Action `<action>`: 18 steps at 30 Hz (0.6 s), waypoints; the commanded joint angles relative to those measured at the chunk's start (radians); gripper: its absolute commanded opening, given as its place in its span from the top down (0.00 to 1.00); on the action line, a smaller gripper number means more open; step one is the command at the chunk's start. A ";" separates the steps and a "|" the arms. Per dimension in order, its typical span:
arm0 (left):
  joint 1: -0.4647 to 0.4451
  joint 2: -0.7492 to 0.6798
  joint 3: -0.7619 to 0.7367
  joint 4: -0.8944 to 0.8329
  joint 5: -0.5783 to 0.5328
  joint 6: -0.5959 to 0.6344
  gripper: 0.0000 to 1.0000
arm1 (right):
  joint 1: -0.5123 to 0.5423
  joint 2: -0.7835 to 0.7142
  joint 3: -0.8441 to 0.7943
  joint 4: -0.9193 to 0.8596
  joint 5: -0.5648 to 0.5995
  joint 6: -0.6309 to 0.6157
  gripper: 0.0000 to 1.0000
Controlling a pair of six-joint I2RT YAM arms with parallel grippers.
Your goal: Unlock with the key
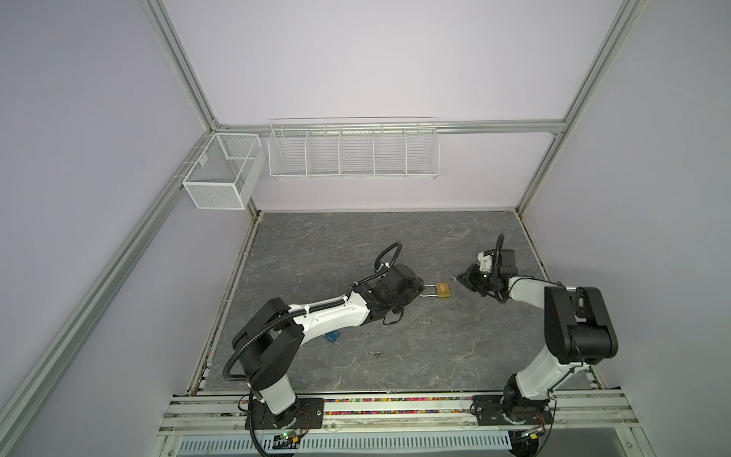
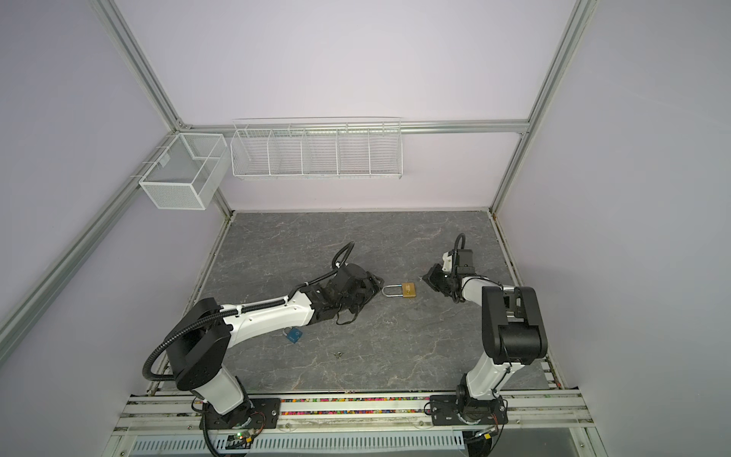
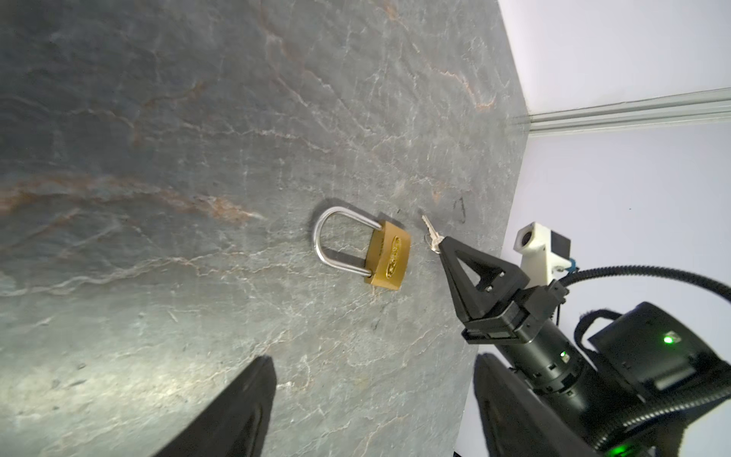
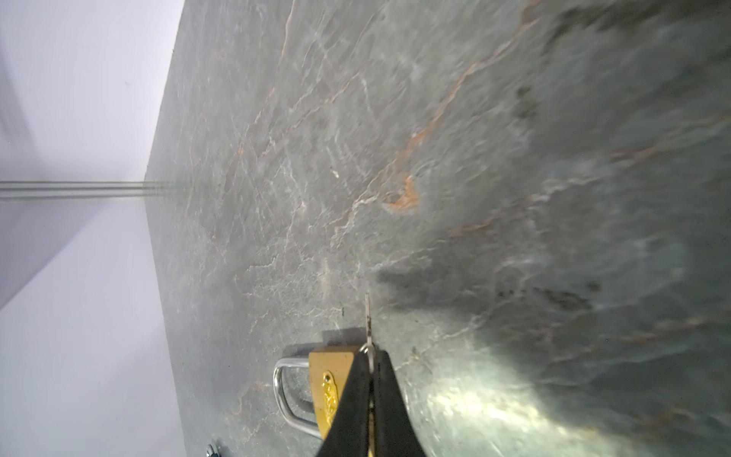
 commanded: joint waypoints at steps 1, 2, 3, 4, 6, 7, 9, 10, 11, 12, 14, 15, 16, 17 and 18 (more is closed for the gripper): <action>0.009 -0.024 -0.025 0.031 0.028 -0.027 0.21 | 0.021 0.048 0.010 -0.051 0.023 -0.022 0.94; 0.010 -0.030 -0.030 0.030 0.031 -0.026 0.21 | 0.026 0.057 0.004 -0.049 0.028 -0.019 0.94; 0.009 -0.038 -0.035 0.028 0.033 -0.023 0.21 | 0.029 0.060 -0.001 -0.050 0.030 -0.018 0.94; 0.010 -0.049 -0.039 0.026 0.032 -0.018 0.21 | 0.034 0.059 -0.012 -0.048 0.029 -0.017 0.94; 0.011 -0.068 -0.045 0.018 0.025 -0.008 0.21 | 0.047 0.047 -0.031 -0.048 0.027 -0.017 0.94; 0.010 -0.077 -0.049 0.013 0.020 -0.005 0.21 | 0.054 0.039 -0.038 -0.052 0.027 -0.017 0.94; 0.011 -0.091 -0.056 0.008 0.009 0.003 0.20 | 0.074 0.017 -0.059 -0.055 0.019 -0.017 0.94; 0.011 -0.095 -0.060 0.006 0.006 0.006 0.21 | 0.086 0.004 -0.069 -0.058 0.021 -0.015 0.94; 0.011 -0.096 -0.061 0.005 0.004 0.008 0.20 | 0.100 -0.009 -0.080 -0.059 0.020 -0.018 0.94; 0.011 -0.096 -0.061 0.005 0.006 0.012 0.20 | 0.114 -0.018 -0.090 -0.060 0.015 -0.015 0.94; 0.014 -0.085 -0.052 0.005 0.015 0.020 0.20 | 0.140 -0.035 -0.108 -0.065 0.014 -0.004 0.94; 0.017 -0.074 -0.040 -0.001 0.024 0.028 0.20 | 0.151 -0.048 -0.122 -0.060 0.011 0.007 0.94; 0.018 -0.060 -0.023 -0.016 0.035 0.032 0.20 | 0.158 -0.063 -0.134 -0.053 0.009 0.016 0.94; 0.019 -0.040 0.005 -0.049 0.047 0.032 0.20 | 0.161 -0.085 -0.145 -0.062 0.011 0.022 0.94; 0.020 -0.020 0.036 -0.093 0.062 0.030 0.21 | 0.163 -0.116 -0.155 -0.074 0.014 0.026 0.94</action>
